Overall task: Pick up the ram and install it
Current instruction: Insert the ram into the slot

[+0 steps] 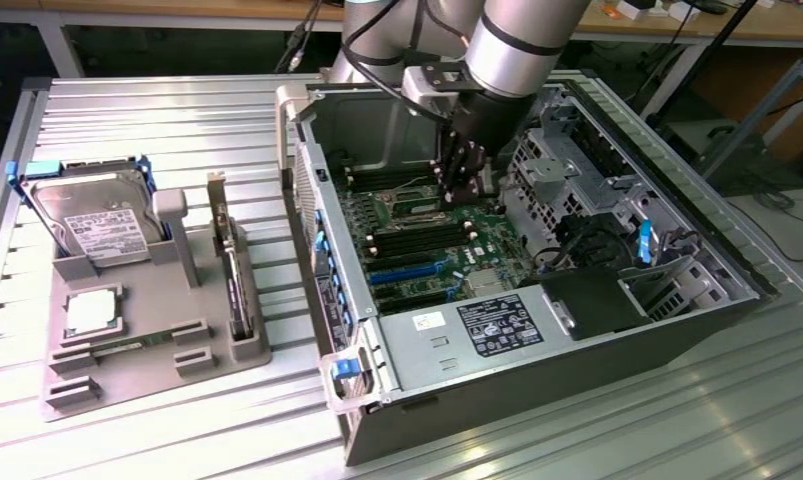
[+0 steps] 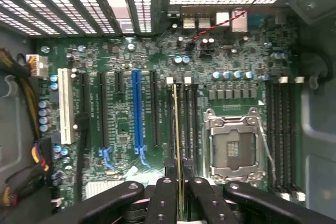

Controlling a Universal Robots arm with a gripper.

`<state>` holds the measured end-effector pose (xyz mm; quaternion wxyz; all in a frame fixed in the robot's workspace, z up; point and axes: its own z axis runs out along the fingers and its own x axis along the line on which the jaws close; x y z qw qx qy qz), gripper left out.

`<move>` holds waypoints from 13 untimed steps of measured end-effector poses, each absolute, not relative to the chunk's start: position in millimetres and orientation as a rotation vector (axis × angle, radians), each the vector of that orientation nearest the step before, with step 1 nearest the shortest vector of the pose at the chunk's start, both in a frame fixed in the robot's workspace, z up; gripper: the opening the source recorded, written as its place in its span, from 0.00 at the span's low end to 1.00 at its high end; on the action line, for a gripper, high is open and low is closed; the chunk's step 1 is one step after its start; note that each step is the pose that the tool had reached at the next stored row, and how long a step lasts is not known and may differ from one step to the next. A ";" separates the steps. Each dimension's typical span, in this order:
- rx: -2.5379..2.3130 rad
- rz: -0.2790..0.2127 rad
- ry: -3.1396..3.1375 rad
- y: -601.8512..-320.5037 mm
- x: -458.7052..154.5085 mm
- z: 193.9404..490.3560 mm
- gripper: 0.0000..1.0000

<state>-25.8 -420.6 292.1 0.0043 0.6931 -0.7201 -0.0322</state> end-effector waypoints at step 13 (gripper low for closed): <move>2.139 -0.097 -2.285 -419.0 -25.8 256.0 0.15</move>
